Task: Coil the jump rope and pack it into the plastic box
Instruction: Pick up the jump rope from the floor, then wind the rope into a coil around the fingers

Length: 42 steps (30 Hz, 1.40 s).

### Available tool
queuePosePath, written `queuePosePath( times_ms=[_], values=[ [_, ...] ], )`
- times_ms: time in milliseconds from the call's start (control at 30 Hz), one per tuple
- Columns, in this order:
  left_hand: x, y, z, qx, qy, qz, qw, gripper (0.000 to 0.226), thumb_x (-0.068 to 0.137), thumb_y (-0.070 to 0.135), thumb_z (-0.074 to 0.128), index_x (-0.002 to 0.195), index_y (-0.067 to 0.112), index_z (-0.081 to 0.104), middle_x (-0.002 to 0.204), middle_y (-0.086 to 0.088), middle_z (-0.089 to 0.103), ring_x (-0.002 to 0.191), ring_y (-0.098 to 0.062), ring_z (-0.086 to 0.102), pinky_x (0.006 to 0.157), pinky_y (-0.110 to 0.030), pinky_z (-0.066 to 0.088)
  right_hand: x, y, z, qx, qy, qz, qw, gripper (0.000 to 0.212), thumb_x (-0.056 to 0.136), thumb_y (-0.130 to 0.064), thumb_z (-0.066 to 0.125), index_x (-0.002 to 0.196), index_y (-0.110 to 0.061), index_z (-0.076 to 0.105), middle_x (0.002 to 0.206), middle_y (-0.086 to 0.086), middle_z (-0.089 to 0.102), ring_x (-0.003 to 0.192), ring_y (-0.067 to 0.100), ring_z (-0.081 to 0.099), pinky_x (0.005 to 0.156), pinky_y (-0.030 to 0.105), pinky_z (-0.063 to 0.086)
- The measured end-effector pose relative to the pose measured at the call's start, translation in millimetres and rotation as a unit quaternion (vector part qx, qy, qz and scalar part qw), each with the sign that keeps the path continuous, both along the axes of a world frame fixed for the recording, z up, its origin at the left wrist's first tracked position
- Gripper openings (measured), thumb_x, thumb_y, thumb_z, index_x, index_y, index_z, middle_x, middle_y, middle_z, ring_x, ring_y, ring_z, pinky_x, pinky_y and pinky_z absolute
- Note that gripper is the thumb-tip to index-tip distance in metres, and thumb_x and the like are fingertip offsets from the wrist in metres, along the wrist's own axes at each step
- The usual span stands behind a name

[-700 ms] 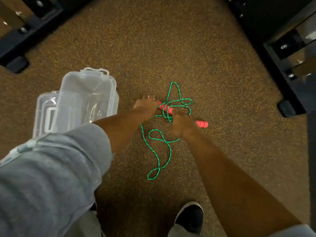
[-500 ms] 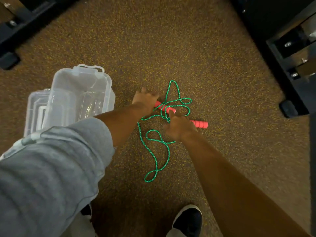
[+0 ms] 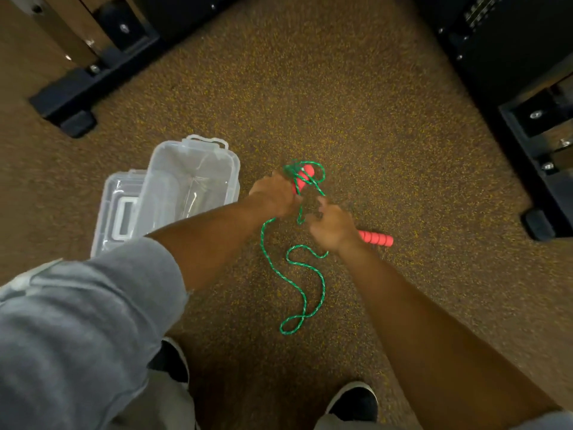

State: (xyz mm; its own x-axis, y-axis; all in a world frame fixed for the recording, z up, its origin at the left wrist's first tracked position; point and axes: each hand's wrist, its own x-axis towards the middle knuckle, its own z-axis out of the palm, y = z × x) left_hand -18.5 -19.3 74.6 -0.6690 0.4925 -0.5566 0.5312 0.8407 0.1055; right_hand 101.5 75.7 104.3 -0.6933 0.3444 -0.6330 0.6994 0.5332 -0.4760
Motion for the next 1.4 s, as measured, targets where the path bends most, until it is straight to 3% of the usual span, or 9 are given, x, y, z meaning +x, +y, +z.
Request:
queuePosePath(
  times_ms=[100, 200, 300, 533, 700, 900, 1067, 1233, 1400],
  values=[
    [-4, -2, 23, 0.037, -0.124, 0.079, 0.988, 0.042, 0.100, 0.041, 0.056, 0.082, 0.005, 0.068, 0.075, -0.008, 0.072, 0.086, -0.028, 0.075, 0.073, -0.031, 0.053, -9, -9, 15, 0.000, 0.025, 0.021, 0.999, 0.056, 0.100, -0.031, 0.054, 0.154, -0.023, 0.041, 0.136, 0.016, 0.066, 0.118, 0.037, 0.066, 0.099, 0.040, 0.050],
    [1, 2, 42, 0.125, -0.323, 0.272, 0.898, 0.041, 0.103, 0.034, 0.049, 0.067, 0.016, 0.054, 0.051, -0.001, 0.051, 0.035, -0.009, 0.050, 0.042, -0.015, 0.039, -14, -15, 31, -0.014, 0.044, 0.005, 0.999, 0.046, 0.100, -0.032, 0.054, 0.144, -0.022, 0.052, 0.130, 0.017, 0.068, 0.117, 0.038, 0.064, 0.091, 0.040, 0.049],
    [7, 3, 63, 0.165, -0.410, 0.357, 0.823, 0.028, 0.101, 0.021, 0.043, 0.077, 0.017, 0.055, 0.058, -0.001, 0.054, 0.045, -0.011, 0.056, 0.055, -0.023, 0.050, -7, -21, 52, -0.086, 0.079, -0.064, 0.991, 0.036, 0.103, -0.030, 0.050, 0.137, -0.022, 0.059, 0.109, 0.011, 0.070, 0.091, 0.029, 0.065, 0.076, 0.034, 0.047],
    [45, -6, 123, 0.223, -0.389, 0.406, 0.796, 0.027, 0.106, 0.023, 0.034, 0.085, 0.026, 0.050, 0.080, -0.003, 0.059, 0.062, -0.018, 0.061, 0.066, -0.029, 0.042, 32, -30, 93, -0.215, 0.126, -0.197, 0.948, 0.033, 0.088, -0.061, 0.049, 0.112, -0.045, 0.066, 0.129, 0.003, 0.069, 0.119, 0.027, 0.065, 0.106, 0.053, 0.051],
    [75, -21, 153, 0.259, -0.364, 0.460, 0.768, 0.030, 0.101, 0.031, 0.042, 0.074, 0.020, 0.049, 0.072, -0.003, 0.046, 0.074, -0.019, 0.046, 0.071, -0.031, 0.036, 55, -51, 134, -0.329, 0.143, -0.234, 0.903, 0.032, 0.106, -0.039, 0.050, 0.132, -0.020, 0.052, 0.107, 0.004, 0.063, 0.097, 0.045, 0.072, 0.088, 0.052, 0.061],
    [102, -43, 198, 0.280, -0.438, 0.483, 0.704, 0.031, 0.103, 0.019, 0.029, 0.077, 0.020, 0.045, 0.072, -0.007, 0.045, 0.063, -0.023, 0.046, 0.060, -0.035, 0.048, 84, -61, 156, -0.201, 0.162, -0.177, 0.950, 0.017, 0.095, -0.021, 0.070, 0.108, -0.015, 0.061, 0.080, 0.006, 0.072, 0.048, 0.012, 0.056, 0.051, 0.028, 0.047],
    [118, -75, 210, 0.316, -0.416, 0.487, 0.700, 0.021, 0.107, 0.010, 0.044, 0.087, 0.014, 0.045, 0.083, -0.013, 0.055, 0.071, -0.022, 0.057, 0.079, -0.040, 0.055, 104, -54, 174, -0.071, 0.184, -0.113, 0.974, 0.029, 0.089, -0.022, 0.076, 0.062, -0.020, 0.065, 0.050, -0.010, 0.060, 0.052, 0.012, 0.050, 0.058, 0.028, 0.042],
    [118, -125, 218, 0.321, -0.361, 0.456, 0.748, 0.010, 0.107, 0.022, 0.048, 0.114, 0.016, 0.051, 0.090, -0.012, 0.067, 0.074, -0.023, 0.068, 0.074, -0.037, 0.058, 119, -49, 225, -0.094, 0.189, 0.005, 0.977, 0.017, 0.088, -0.002, 0.071, 0.080, -0.017, 0.071, 0.064, -0.005, 0.066, 0.051, 0.000, 0.054, 0.055, 0.018, 0.042],
    [124, -149, 232, 0.244, -0.316, 0.370, 0.839, 0.025, 0.106, 0.040, 0.042, 0.103, 0.019, 0.057, 0.080, -0.002, 0.057, 0.069, -0.019, 0.064, 0.068, -0.031, 0.051, 120, -48, 255, 0.075, 0.251, 0.089, 0.961, 0.006, 0.089, -0.018, 0.074, 0.085, -0.022, 0.076, 0.070, -0.011, 0.069, 0.060, -0.001, 0.057, 0.068, 0.017, 0.038]
  ],
)
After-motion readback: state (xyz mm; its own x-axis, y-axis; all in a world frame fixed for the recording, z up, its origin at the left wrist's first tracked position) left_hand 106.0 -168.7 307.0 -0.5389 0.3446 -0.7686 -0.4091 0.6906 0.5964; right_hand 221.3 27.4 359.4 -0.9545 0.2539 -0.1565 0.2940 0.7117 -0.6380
